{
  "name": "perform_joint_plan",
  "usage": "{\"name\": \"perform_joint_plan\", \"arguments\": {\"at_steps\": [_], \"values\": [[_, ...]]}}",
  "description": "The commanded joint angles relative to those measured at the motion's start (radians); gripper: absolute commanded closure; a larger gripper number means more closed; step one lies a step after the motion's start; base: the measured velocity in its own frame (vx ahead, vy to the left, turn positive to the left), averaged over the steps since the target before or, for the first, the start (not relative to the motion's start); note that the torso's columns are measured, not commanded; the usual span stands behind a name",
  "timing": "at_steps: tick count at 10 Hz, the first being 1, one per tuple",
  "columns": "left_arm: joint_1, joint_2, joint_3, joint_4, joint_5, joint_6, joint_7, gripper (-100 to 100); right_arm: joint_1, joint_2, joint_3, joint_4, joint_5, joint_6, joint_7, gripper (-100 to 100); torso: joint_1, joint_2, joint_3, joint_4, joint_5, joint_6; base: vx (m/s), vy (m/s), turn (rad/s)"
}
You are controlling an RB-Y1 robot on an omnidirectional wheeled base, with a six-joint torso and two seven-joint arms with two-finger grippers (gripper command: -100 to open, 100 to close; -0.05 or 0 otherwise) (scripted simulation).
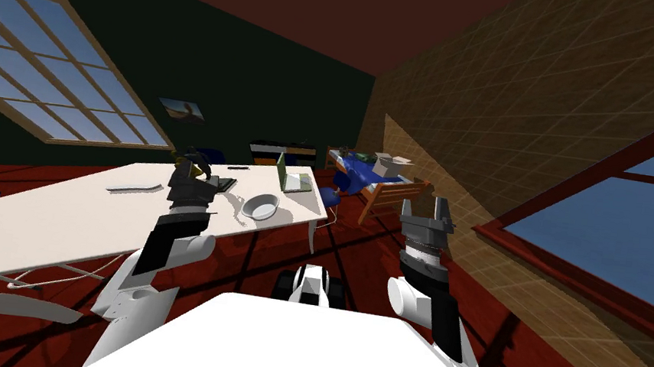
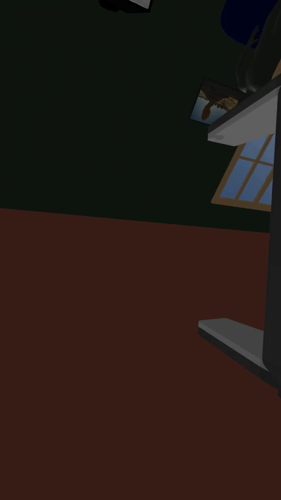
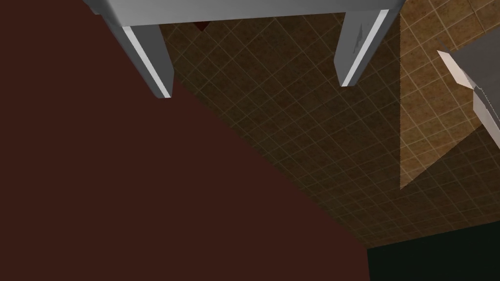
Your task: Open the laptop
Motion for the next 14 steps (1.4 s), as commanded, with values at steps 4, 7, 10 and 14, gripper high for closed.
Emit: {"name": "perform_joint_plan", "arguments": {"at_steps": [4,7,10,14], "values": [[-0.076,0.005,0.159,0.049,0.041,0.132,0.072,-100,0.0,0.0,0.0,0.0,0.0,0.0,0.0,0,-0.001,0.0,0.0,0.0,0.0,0.001,0.002,-0.027,-0.167],[-0.116,0.005,0.236,0.074,0.056,0.201,0.098,-100,0.0,0.0,0.0,0.0,0.0,0.0,0.0,0,0.001,0.0,0.0,0.0,0.0,0.0,0.009,-0.031,-0.117],[-0.156,0.003,0.29,0.098,0.068,0.268,0.12,-100,0.0,0.0,0.0,0.0,0.0,0.0,0.0,0,0.0,0.0,0.0,0.0,0.0,0.0,0.013,-0.03,-0.147],[-0.216,-0.005,0.351,0.13,0.082,0.369,0.143,-100,0.0,0.0,0.0,0.0,0.0,0.0,0.0,0,-0.001,-0.001,-0.001,0.0,0.0,0.0,0.026,-0.028,-0.123]]}}
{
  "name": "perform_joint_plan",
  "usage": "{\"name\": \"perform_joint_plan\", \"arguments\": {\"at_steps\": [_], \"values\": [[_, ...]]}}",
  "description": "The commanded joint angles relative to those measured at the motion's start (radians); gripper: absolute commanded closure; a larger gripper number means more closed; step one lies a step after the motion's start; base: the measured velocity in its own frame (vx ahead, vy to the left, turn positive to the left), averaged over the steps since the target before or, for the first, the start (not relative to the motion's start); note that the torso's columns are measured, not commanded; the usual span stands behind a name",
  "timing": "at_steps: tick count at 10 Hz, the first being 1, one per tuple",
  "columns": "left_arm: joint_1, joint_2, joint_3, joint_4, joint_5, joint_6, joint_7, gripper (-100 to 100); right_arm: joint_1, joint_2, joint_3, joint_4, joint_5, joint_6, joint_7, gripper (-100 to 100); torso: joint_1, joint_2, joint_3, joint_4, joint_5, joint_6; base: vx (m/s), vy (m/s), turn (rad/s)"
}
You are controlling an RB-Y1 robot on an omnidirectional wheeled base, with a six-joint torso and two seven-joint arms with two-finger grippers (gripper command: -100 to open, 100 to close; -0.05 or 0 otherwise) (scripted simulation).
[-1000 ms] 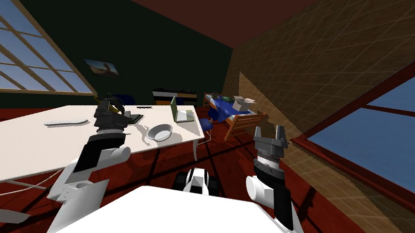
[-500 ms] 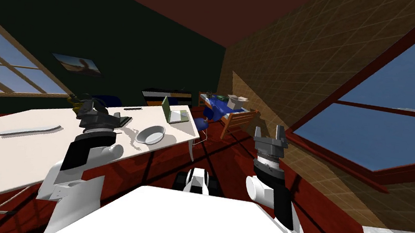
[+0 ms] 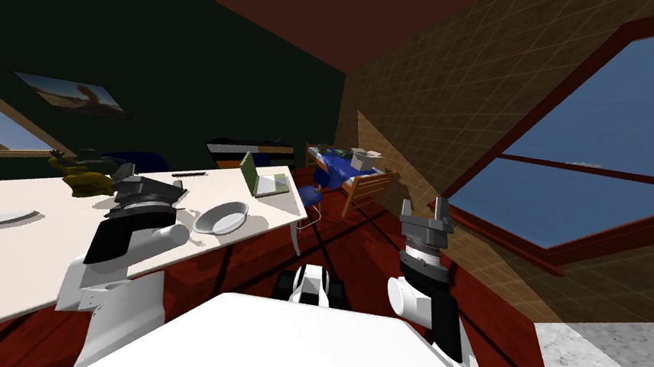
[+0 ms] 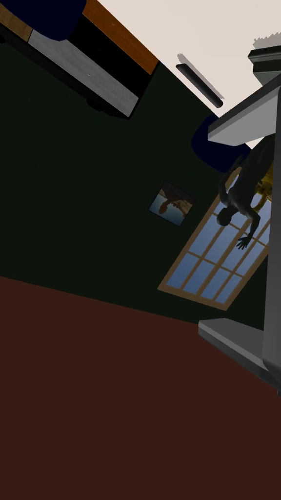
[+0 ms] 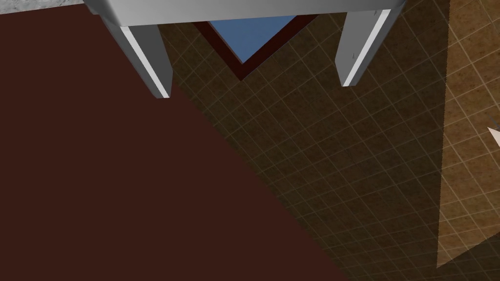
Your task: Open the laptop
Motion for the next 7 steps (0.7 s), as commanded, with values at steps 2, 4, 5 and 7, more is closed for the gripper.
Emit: {"name": "perform_joint_plan", "arguments": {"at_steps": [2,4,5,7], "values": [[-0.058,-0.008,0.039,0.026,0.006,0.097,0.013,-100,0.0,0.0,0.0,0.0,0.0,0.0,0.0,0,0.001,0.002,0.001,0.0,0.0,0.0,0.019,-0.026,-0.099],[-0.078,-0.008,0.049,0.036,0.008,0.137,0.016,-100,0.0,0.0,0.0,0.0,0.0,0.0,0.0,0,0.001,0.001,0.0,0.0,0.0,-0.001,0.028,-0.017,-0.077],[-0.097,-0.006,0.057,0.047,0.01,0.166,0.018,-100,0.0,0.0,0.0,0.0,0.0,0.0,0.0,0,0.001,0.0,0.0,0.0,0.0,0.0,0.038,-0.021,-0.146],[-0.117,-0.004,0.064,0.057,0.011,0.202,0.02,-100,0.0,0.0,0.0,0.0,0.0,0.0,0.0,0,0.001,0.001,0.001,0.0,0.0,-0.001,0.028,-0.019,-0.046]]}}
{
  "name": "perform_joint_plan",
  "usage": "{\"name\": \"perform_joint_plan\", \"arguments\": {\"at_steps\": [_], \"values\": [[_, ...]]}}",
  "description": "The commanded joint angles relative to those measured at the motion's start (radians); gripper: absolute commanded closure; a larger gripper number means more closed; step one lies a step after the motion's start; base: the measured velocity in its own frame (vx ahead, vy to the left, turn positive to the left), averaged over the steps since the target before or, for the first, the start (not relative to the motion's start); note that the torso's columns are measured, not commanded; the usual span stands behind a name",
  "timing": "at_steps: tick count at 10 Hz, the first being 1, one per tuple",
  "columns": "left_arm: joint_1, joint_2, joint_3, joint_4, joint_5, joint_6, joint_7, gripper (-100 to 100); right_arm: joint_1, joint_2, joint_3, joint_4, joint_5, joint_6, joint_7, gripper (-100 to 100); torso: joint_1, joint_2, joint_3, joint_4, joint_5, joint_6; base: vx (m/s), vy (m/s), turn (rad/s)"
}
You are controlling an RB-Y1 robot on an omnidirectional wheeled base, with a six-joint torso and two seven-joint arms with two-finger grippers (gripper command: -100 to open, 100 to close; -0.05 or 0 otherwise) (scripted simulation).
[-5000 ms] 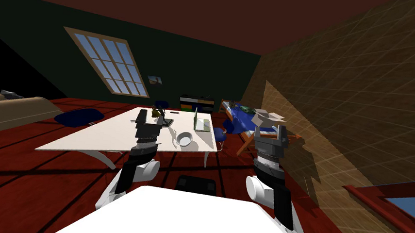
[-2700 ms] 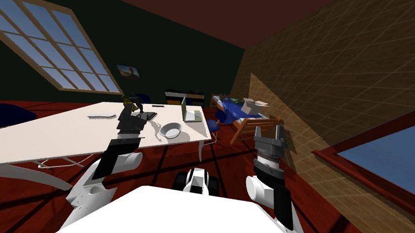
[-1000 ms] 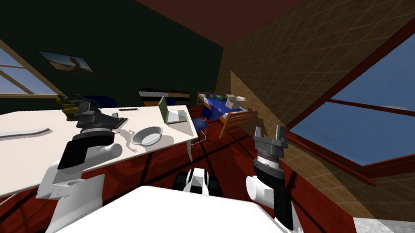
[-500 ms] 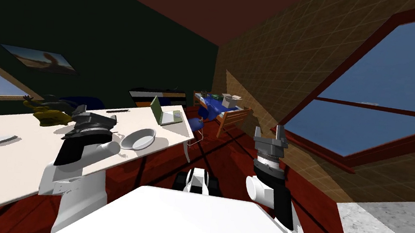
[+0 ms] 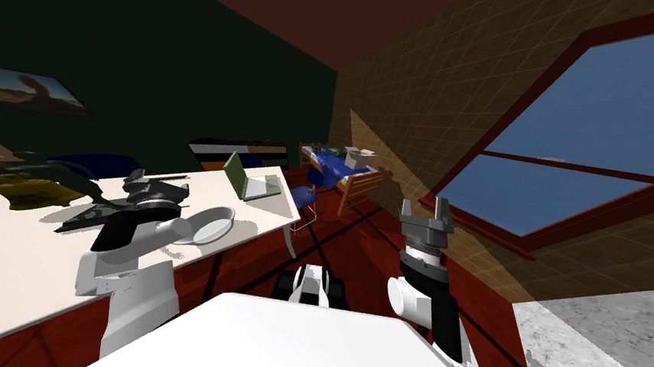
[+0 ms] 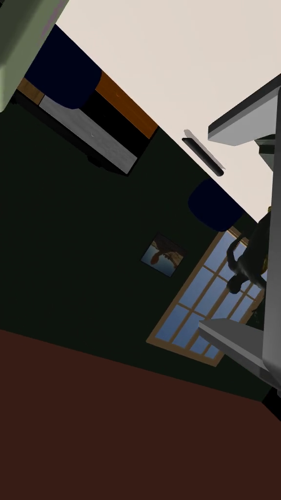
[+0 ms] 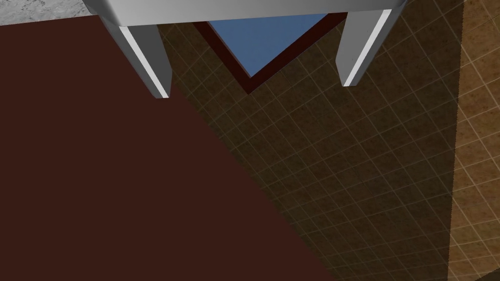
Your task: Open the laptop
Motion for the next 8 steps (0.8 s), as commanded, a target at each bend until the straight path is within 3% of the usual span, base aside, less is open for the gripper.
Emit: {"name": "perform_joint_plan", "arguments": {"at_steps": [1,8], "values": [[-0.04,0.004,0.014,0.017,0.002,0.072,0.003,-100,0.0,0.0,0.0,0.0,0.0,0.0,0.0,0,0.0,0.0,0.0,0.0,0.0,0.001,0.04,-0.024,-0.108],[-0.137,0.02,0.036,0.065,0.006,0.236,0.007,-100,0.0,0.0,0.0,0.0,0.0,0.0,0.0,0,0.0,-0.001,-0.001,0.0,0.0,0.001,0.046,-0.011,-0.086]]}}
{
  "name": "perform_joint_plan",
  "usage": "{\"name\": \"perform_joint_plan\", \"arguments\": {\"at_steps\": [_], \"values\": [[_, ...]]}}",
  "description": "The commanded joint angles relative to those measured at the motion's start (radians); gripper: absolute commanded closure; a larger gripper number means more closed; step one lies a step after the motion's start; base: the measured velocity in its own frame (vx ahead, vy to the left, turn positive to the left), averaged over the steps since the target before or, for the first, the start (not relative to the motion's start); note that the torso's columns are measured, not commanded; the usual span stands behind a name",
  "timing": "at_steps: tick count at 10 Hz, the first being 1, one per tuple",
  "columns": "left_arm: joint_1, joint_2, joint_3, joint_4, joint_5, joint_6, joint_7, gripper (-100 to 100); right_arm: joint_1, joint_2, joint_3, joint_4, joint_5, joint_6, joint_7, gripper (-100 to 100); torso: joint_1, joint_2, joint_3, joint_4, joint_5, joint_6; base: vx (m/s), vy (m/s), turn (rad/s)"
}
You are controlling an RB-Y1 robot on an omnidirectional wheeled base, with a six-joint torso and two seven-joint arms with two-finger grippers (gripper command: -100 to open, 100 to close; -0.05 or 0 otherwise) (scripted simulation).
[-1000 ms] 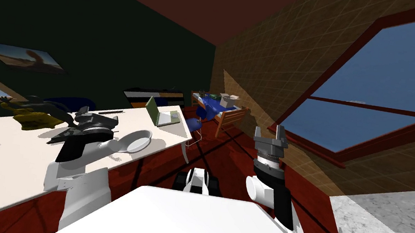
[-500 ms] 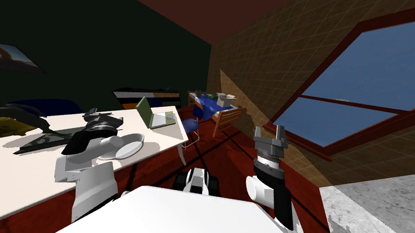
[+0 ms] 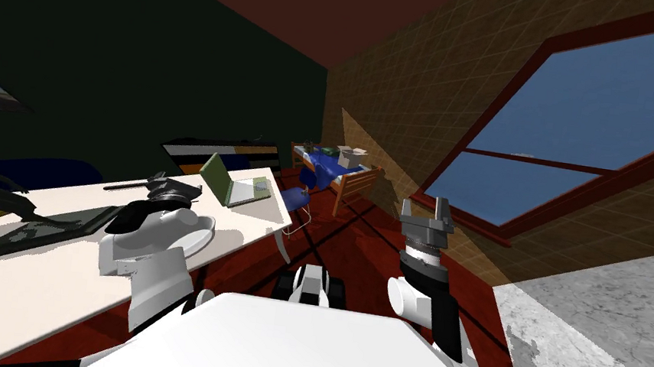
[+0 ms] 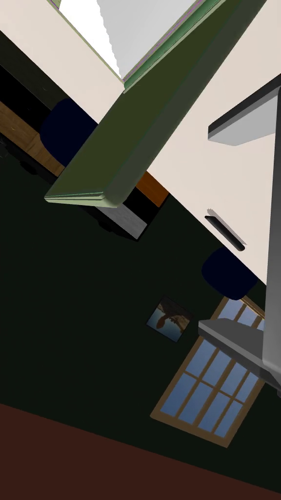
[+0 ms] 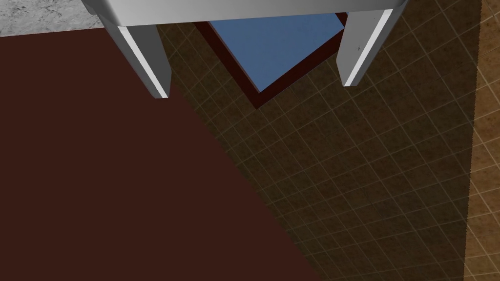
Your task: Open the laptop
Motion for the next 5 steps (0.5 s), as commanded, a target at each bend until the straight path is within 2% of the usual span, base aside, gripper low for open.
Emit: {"name": "perform_joint_plan", "arguments": {"at_steps": [1,4,5], "values": [[-0.034,0.008,0.008,0.018,0.003,0.061,0.001,-100,0.0,0.0,0.0,0.0,0.0,0.0,0.0,0,0.0,0.0,0.0,0.0,0.0,0.0,0.066,-0.001,-0.058],[-0.062,0.022,0.015,0.032,0.004,0.109,0.002,-100,0.0,0.0,0.0,0.0,0.0,0.0,0.0,0,0.0,0.002,0.001,0.001,0.0,0.0,0.054,0.017,-0.053],[-0.056,0.023,0.014,0.034,0.006,0.095,0.002,-100,0.0,0.0,0.0,0.0,0.0,0.0,0.0,0,0.001,0.001,0.0,0.0,0.0,0.0,0.037,0.021,-0.013]]}}
